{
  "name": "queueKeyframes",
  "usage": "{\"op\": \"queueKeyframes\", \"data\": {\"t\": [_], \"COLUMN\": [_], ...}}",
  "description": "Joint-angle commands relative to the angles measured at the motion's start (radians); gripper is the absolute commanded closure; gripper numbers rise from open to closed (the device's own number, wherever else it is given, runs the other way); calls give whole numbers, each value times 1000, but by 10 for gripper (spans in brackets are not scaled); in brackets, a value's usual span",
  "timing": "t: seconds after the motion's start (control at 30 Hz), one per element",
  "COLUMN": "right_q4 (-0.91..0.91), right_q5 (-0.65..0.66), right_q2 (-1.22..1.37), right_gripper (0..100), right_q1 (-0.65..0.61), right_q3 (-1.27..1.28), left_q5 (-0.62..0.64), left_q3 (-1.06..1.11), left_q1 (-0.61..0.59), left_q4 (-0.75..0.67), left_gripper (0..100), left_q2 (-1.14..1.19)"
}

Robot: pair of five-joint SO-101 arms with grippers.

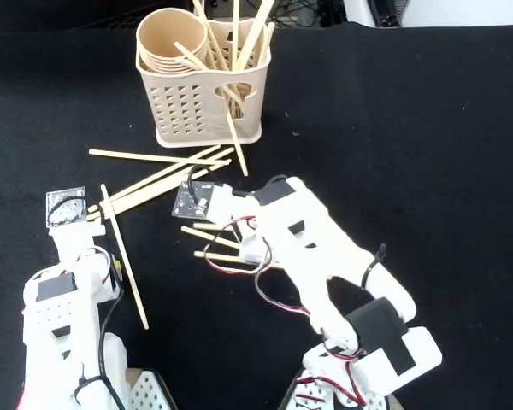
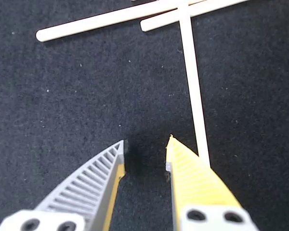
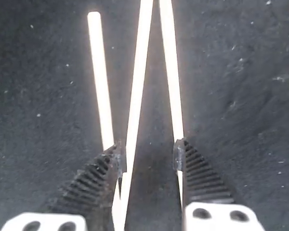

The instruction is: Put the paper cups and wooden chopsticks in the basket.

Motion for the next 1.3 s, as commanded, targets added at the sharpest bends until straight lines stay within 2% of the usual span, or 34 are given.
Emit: {"op": "queueKeyframes", "data": {"t": [0.0,0.1,0.27,0.53,0.7,1.07,1.27], "right_q4": [-54,-104,-115,-114,-81,132,252], "right_q5": [-6,-3,-6,-5,-3,0,78], "right_q2": [-2,-1,38,38,48,266,183], "right_gripper": [815,798,682,707,709,709,736], "right_q1": [12,12,14,23,44,54,55], "right_q3": [18,64,74,71,-15,-249,-249], "left_q5": [-6,-6,-6,-6,-6,-6,-6], "left_q3": [-4,-4,-4,-4,-4,-4,-4], "left_q1": [8,8,8,8,8,8,8], "left_q4": [-17,-17,-17,-17,-17,-17,-17], "left_gripper": [845,845,845,845,845,845,845], "left_q2": [-18,-18,-18,-18,-18,-18,-18]}}
